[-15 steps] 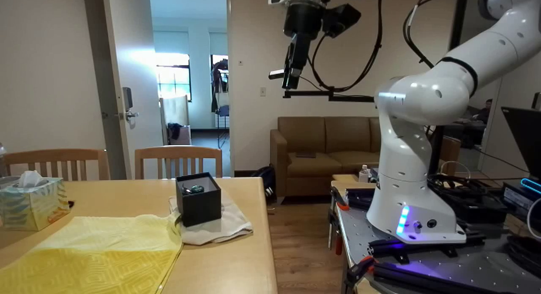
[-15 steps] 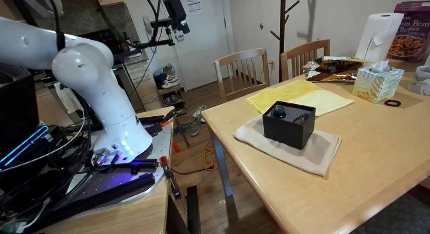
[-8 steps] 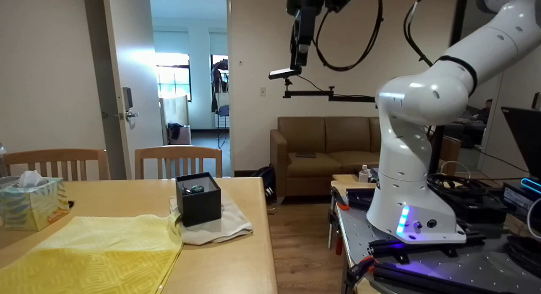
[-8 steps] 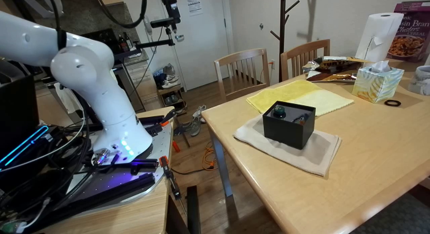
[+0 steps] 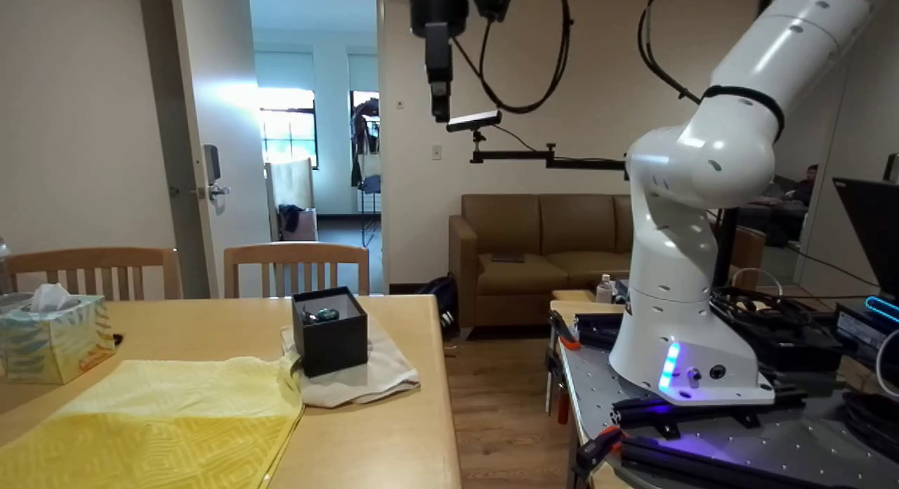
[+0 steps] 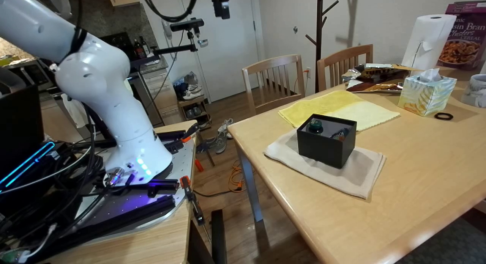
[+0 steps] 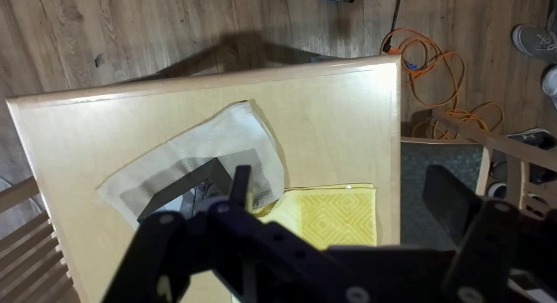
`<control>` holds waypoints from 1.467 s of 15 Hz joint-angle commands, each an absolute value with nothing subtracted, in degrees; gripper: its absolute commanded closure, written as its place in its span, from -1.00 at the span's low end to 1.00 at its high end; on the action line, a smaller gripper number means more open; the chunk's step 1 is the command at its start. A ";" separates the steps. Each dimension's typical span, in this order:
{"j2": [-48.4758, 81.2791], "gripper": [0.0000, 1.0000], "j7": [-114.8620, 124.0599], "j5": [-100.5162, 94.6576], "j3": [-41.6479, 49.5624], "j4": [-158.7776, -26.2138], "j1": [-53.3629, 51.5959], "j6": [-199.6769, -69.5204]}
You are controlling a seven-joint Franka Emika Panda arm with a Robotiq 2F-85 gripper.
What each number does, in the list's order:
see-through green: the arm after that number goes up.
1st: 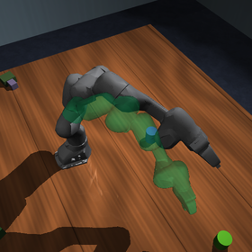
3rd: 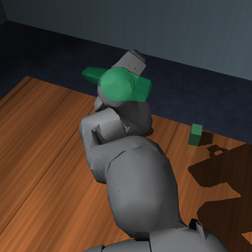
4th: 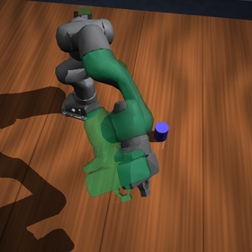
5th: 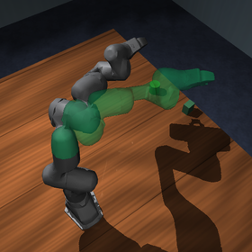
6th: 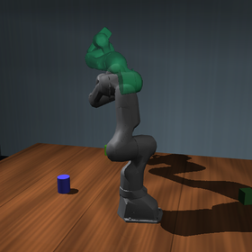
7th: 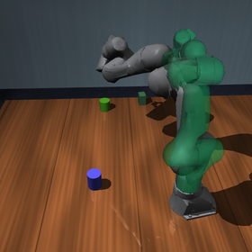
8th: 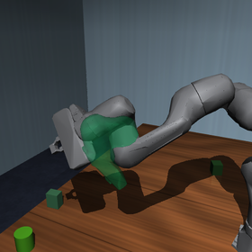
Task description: Pick up the bottle in the black box and place it on the table
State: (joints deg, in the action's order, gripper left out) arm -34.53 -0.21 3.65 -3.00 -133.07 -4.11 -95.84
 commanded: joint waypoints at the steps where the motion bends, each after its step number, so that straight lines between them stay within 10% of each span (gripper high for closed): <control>1: -21.11 -1.00 -0.13 0.96 -2.99 -125.79 -2.50 -97.49; 22: -0.01 -1.00 -1.92 4.13 -1.21 -123.75 -2.64 -123.28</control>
